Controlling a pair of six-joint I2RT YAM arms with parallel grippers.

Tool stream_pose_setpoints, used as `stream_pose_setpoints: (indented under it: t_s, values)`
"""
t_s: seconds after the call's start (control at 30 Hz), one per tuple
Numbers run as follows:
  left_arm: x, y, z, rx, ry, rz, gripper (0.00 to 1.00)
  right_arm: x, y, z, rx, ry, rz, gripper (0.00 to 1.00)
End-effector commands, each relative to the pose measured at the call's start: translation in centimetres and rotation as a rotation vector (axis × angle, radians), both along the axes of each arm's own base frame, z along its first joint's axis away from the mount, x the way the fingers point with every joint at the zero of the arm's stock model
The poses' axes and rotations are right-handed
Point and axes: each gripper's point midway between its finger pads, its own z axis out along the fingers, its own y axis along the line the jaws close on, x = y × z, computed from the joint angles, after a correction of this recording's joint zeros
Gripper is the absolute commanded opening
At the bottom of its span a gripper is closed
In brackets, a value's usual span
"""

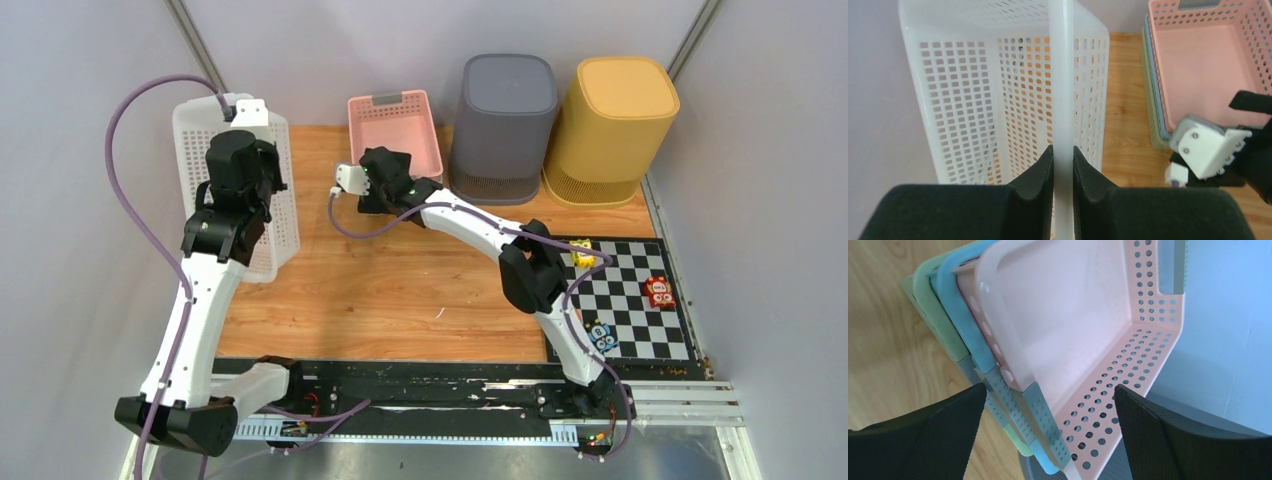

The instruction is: Turn the large container upside down

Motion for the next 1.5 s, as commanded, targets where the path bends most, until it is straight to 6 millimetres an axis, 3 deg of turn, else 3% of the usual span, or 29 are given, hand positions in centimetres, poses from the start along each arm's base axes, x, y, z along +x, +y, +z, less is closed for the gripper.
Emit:
stream_pose_setpoints:
  t_s: [0.0, 0.3, 0.4, 0.53, 0.57, 0.67, 0.8, 0.83, 0.93, 1.17, 1.3, 1.47]
  values:
    - [-2.1, 0.6, 1.5, 0.022, -0.053, 0.003, 0.00, 1.9, 2.0, 2.3, 0.068, -0.128, -0.057, 1.00]
    - [-4.7, 0.4, 1.5, -0.002, -0.080, -0.021, 0.00, 3.2, 5.1, 2.9, 0.165, -0.207, -0.079, 1.00]
    - [-5.2, 0.2, 1.4, -0.005, -0.083, -0.038, 0.00, 1.8, 5.6, 3.7, 0.166, -0.162, -0.055, 1.00]
    - [-5.5, -0.5, 1.0, -0.017, -0.066, -0.079, 0.00, -2.2, 4.7, 6.2, 0.203, 0.000, -0.003, 1.00]
    - [-5.5, -0.8, 1.0, -0.022, -0.064, -0.097, 0.00, -3.6, 4.0, 8.1, 0.235, 0.033, 0.009, 1.00]
    - [-5.6, -2.0, 0.9, -0.041, -0.059, -0.164, 0.00, -8.0, 1.8, 9.8, 0.275, 0.167, 0.060, 1.00]
    - [-6.0, -3.7, 1.1, -0.107, -0.061, -0.244, 0.00, -13.5, -1.7, 10.6, 0.304, 0.304, 0.117, 1.00]
    - [-6.1, -4.1, 1.2, -0.119, -0.060, -0.262, 0.00, -14.9, -2.6, 10.0, 0.300, 0.344, 0.130, 1.00]
    - [-6.5, -5.5, 1.3, -0.167, -0.053, -0.325, 0.00, -17.9, -5.2, 10.5, 0.324, 0.398, 0.165, 1.00]
    - [-8.1, -9.1, 1.1, -0.249, -0.011, -0.523, 0.00, -22.8, -10.1, 10.8, 0.371, 0.440, 0.246, 1.00]
    - [-10.1, -12.0, 0.8, -0.273, 0.021, -0.720, 0.00, -24.1, -12.5, 10.8, 0.392, 0.428, 0.284, 1.00]
    - [-12.2, -14.3, 0.0, -0.287, 0.054, -0.897, 0.00, -24.9, -15.1, 11.2, 0.404, 0.397, 0.311, 1.00]
